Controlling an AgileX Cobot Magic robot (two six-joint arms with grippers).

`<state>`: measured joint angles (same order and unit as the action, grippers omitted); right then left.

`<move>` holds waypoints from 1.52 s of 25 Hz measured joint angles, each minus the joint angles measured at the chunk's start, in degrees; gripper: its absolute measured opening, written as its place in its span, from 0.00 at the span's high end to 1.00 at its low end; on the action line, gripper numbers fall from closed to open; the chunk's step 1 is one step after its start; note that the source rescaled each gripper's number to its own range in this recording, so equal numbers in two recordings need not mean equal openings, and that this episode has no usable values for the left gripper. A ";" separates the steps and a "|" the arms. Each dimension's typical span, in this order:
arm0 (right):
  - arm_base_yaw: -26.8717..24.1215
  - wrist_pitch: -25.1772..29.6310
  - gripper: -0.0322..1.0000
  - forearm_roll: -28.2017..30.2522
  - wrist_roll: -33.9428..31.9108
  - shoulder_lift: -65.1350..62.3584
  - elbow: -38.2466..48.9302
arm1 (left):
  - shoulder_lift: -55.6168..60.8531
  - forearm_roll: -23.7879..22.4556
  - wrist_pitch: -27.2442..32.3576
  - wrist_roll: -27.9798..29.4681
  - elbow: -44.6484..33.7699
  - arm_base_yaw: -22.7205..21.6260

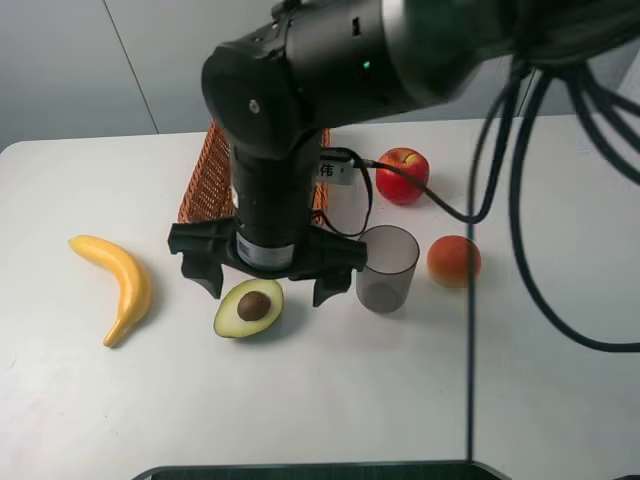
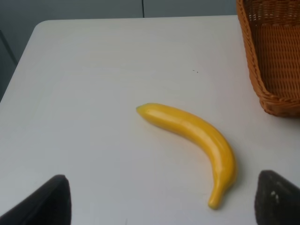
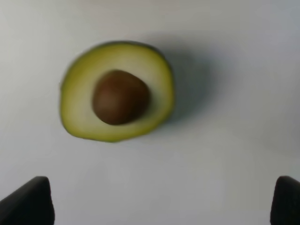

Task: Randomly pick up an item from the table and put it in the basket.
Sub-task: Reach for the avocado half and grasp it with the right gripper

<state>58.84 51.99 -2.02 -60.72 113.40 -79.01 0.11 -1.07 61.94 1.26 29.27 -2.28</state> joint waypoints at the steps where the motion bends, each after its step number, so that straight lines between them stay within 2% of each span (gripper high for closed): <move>1: 0.45 0.00 0.00 0.71 -1.04 1.53 -1.30 | 0.00 0.00 0.00 0.00 0.00 0.00; 7: 1.77 0.01 0.00 4.31 -7.81 8.30 -7.51 | 0.00 0.00 0.00 0.00 0.00 0.00; 19: 2.17 1.16 0.00 15.01 -19.34 10.80 -8.08 | 0.00 0.00 0.00 -0.31 0.00 0.00; 38: 2.75 -3.24 0.00 14.87 -21.02 14.96 -8.17 | 0.00 0.00 0.00 -0.20 0.00 0.00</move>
<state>61.58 48.75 12.85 -81.75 128.36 -87.19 0.11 -1.07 61.94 1.06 29.27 -2.28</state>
